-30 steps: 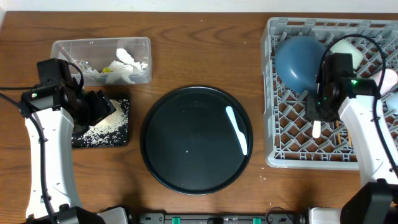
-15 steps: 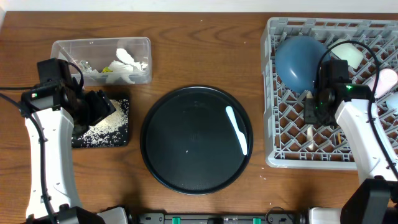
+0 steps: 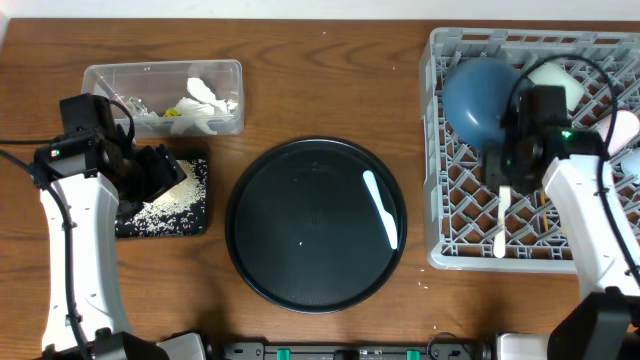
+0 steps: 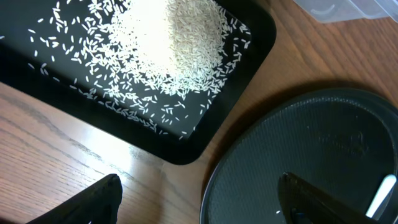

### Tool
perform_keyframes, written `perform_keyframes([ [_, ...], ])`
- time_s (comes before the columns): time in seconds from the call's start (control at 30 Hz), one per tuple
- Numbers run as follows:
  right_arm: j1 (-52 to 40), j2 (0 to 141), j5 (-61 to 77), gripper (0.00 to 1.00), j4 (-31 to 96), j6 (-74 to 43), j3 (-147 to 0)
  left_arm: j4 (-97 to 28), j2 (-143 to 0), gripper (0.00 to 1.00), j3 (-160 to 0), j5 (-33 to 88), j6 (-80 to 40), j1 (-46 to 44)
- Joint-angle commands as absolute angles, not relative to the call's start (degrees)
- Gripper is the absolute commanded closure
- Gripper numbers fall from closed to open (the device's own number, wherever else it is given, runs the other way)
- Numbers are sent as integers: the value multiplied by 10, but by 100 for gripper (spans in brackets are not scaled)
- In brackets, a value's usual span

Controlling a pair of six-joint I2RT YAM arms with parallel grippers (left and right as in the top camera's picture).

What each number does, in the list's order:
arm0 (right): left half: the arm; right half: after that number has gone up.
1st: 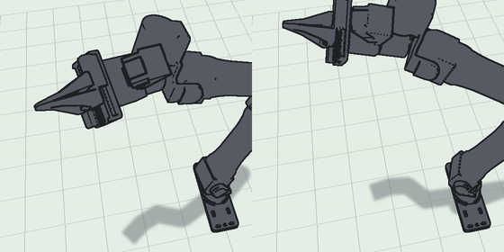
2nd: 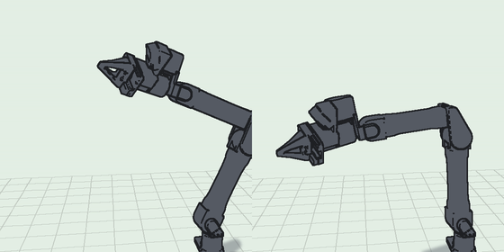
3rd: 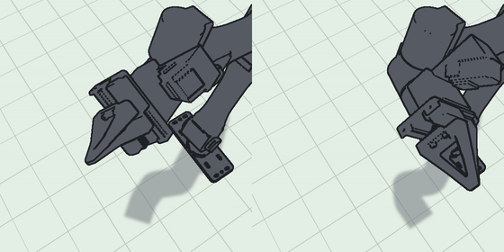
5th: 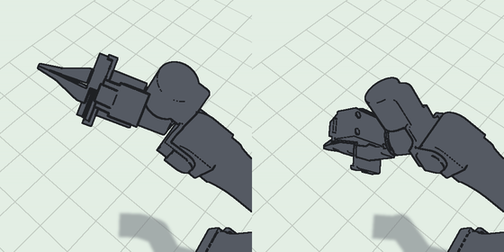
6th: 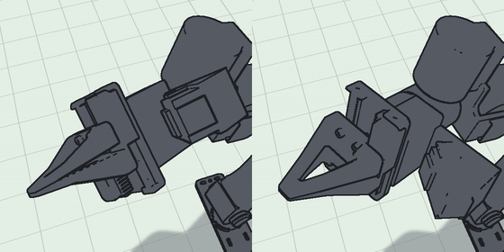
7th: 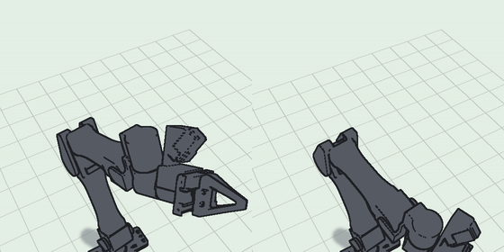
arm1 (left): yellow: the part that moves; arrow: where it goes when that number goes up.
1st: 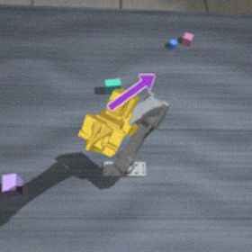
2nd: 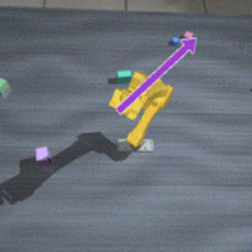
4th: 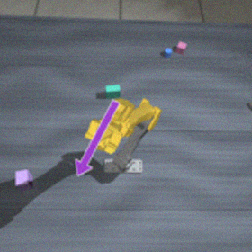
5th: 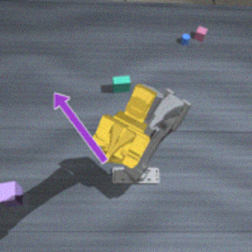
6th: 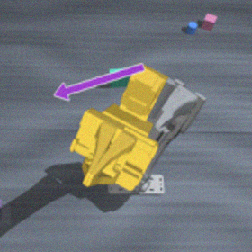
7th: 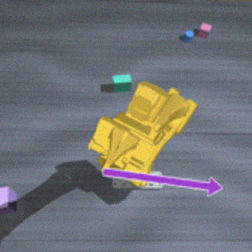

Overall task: Sort waste into correct bins and load items into the dishwasher rack
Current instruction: 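Return the right gripper to the white spoon on the tray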

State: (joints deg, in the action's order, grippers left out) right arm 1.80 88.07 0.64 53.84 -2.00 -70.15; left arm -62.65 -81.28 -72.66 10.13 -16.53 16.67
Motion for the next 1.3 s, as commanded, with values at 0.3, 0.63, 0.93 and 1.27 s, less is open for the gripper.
perform_keyframes([
  [0.3,-143,879,144,49,523,13,-769,-628,-812,19,-723,100,-168,168],
  [0.63,-258,982,77,50,535,-22,-758,-627,-812,19,-723,100,-168,168],
  [0.93,-303,1091,43,51,525,-103,-758,-627,-812,19,-723,100,-168,168],
  [1.27,-317,1149,-32,48,481,-158,-758,-627,-812,19,-723,100,-168,168],
])
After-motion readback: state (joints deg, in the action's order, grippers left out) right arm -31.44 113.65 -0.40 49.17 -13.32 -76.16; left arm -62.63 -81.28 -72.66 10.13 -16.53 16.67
